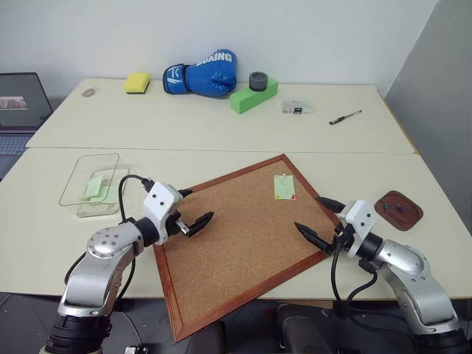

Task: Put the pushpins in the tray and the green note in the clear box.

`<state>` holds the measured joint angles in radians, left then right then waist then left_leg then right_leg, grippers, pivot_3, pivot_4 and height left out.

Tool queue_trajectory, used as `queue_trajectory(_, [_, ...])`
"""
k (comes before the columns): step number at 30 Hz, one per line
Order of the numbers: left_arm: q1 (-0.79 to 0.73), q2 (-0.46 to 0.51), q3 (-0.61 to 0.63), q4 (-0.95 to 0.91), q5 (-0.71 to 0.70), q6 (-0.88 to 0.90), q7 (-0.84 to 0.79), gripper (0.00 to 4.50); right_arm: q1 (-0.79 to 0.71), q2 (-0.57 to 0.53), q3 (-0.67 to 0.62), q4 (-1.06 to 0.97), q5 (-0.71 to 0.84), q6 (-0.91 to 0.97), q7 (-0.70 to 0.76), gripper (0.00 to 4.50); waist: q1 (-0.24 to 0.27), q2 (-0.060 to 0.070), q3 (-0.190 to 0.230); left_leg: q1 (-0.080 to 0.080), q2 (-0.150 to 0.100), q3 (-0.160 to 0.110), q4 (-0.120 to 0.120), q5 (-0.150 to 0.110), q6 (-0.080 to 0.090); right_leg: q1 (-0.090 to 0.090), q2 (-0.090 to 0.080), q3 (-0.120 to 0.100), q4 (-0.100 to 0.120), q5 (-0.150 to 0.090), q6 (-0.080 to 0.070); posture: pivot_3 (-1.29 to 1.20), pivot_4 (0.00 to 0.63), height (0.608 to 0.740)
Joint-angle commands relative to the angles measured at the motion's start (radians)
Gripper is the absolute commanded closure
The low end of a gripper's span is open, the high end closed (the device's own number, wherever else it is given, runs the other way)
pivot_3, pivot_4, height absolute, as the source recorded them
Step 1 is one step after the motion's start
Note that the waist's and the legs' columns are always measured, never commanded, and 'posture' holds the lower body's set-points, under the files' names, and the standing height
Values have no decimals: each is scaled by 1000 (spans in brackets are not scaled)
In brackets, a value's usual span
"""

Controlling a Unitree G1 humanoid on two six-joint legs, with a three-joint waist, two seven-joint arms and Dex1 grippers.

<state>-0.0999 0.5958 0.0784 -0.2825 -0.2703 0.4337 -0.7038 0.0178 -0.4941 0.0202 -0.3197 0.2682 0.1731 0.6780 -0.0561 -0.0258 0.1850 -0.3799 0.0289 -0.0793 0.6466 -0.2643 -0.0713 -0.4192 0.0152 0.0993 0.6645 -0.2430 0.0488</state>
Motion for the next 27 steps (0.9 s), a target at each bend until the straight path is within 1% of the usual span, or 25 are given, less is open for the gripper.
queue_trajectory(1, [-12, 6, 11, -30, -25, -18, -17, 0, -6, -9, -21, -26, 15, -7, 8, 9, 0, 0, 0, 0, 0, 0, 0, 0, 0, 0, 0, 0, 0, 0, 0, 0, 150, 740])
queue_trajectory(10, [-15, 18, 5, -39, -18, 10, -13, 0, 0, -12, -18, -34, 16, -5, 9, 9, 0, 0, 0, 0, 0, 0, 0, 0, 0, 0, 0, 0, 0, 0, 0, 0, 150, 740])
queue_trajectory(18, [-42, 8, 16, -25, -36, -45, -45, 0, -4, -7, -15, -30, 15, -8, 7, 9, 0, 0, 0, 0, 0, 0, 0, 0, 0, 0, 0, 0, 0, 0, 0, 0, 150, 740])
queue_trajectory(27, [-73, 4, -38, 3, -27, -46, -68, 0, 8, 4, -11, -34, 1, -16, -13, 9, 0, 0, 0, 0, 0, 0, 0, 0, 0, 0, 0, 0, 0, 0, 0, 0, 150, 740])
